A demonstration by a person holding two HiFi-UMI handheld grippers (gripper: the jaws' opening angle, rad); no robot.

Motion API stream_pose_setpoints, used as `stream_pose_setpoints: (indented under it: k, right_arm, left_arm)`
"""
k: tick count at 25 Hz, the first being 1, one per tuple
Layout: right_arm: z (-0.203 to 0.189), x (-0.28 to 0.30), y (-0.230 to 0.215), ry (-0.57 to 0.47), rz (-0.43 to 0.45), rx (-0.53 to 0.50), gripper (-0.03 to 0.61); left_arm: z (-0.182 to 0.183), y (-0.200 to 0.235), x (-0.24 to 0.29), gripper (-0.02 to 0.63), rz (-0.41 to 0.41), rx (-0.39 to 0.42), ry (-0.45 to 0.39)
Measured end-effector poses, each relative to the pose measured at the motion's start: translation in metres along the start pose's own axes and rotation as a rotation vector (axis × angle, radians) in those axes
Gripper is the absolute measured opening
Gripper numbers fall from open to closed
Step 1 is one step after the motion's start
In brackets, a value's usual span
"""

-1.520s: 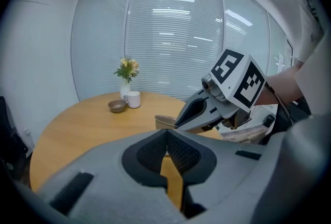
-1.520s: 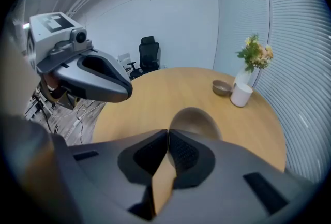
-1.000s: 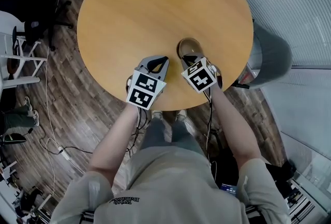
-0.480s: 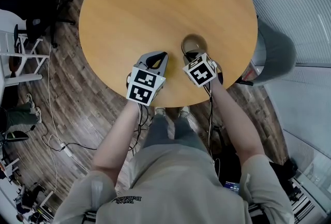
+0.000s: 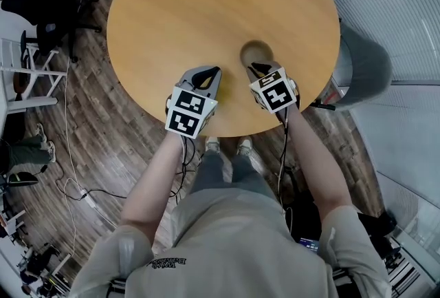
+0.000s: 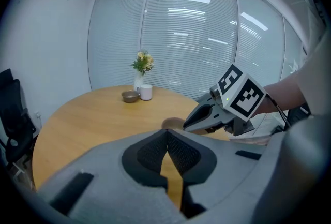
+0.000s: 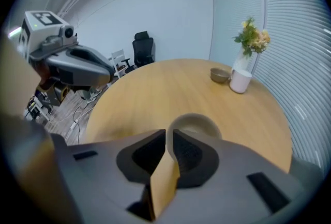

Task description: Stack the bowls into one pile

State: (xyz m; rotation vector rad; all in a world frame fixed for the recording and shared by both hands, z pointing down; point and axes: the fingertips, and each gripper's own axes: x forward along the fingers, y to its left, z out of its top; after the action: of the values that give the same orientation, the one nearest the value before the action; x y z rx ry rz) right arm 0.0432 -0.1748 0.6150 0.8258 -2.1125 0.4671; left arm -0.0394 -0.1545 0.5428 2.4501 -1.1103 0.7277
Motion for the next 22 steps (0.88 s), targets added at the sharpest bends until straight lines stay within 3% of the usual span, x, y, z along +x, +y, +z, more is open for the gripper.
stream_pose_setpoints:
  k: [7,13,22]
  right_arm:
    - [0.045,-0.078,-0.022,-0.216,-0.083,0.100,0.037]
    - [0.085,-0.145,-0.017,-0.375,-0.122,0.064,0.037]
    - [0.121,-0.244,0.009,-0.603,-0.159,0.079,0.037]
  left_arm:
    - [0.034,0.003,-0.031,0.018,0.048,0.051,-0.085]
    - [0.077,0.010,-0.066,0.018,0.103,0.088,-0.185]
    - [0.123,-0.024,-0.116,0.018,0.101,0.143,-0.294]
